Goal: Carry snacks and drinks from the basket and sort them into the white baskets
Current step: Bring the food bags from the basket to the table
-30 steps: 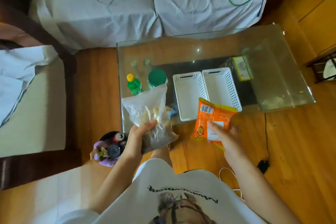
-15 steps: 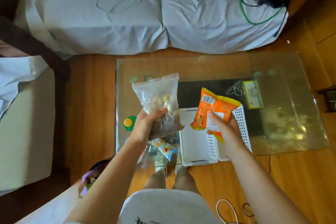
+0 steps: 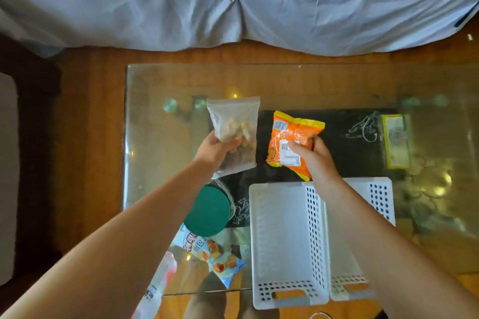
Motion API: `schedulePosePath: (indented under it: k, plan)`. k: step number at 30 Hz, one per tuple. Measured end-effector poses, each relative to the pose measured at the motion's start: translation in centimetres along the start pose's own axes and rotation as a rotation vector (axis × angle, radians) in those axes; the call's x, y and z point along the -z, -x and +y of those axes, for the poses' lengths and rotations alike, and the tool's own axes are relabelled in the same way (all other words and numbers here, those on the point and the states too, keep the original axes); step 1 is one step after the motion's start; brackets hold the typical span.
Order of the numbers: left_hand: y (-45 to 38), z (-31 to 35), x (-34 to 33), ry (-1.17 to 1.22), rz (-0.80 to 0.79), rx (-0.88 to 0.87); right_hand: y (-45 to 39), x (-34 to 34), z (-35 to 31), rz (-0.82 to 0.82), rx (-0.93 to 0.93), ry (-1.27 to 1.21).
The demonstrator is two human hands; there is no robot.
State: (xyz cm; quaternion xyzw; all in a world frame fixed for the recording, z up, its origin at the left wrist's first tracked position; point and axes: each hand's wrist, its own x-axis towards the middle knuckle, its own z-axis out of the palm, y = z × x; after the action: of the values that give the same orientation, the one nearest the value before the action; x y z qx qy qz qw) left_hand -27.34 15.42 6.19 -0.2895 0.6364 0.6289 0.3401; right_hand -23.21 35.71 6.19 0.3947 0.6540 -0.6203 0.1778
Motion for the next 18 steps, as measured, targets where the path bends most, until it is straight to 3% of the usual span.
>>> schedulePosePath:
  k: [5, 10, 15, 18]
  plan:
    - [-5.2, -2.6, 0.1, -0.143, 0.052, 0.132, -5.4, -0.8, 3.2, -0.064, -0.089, 0.200]
    - [-6.8, -3.9, -0.2, -0.305, -0.022, 0.290, -7.7, -1.5, 5.0, -0.073, -0.160, 0.321]
    - [-7.2, -4.2, -0.6, -0.276, -0.005, 0.306, -8.4, -1.8, 5.0, -0.094, -0.130, 0.428]
    - [-7.2, -4.1, -1.2, -0.424, 0.061, 0.277, -8.3, -1.9, 5.1, -0.085, -0.098, 0.457]
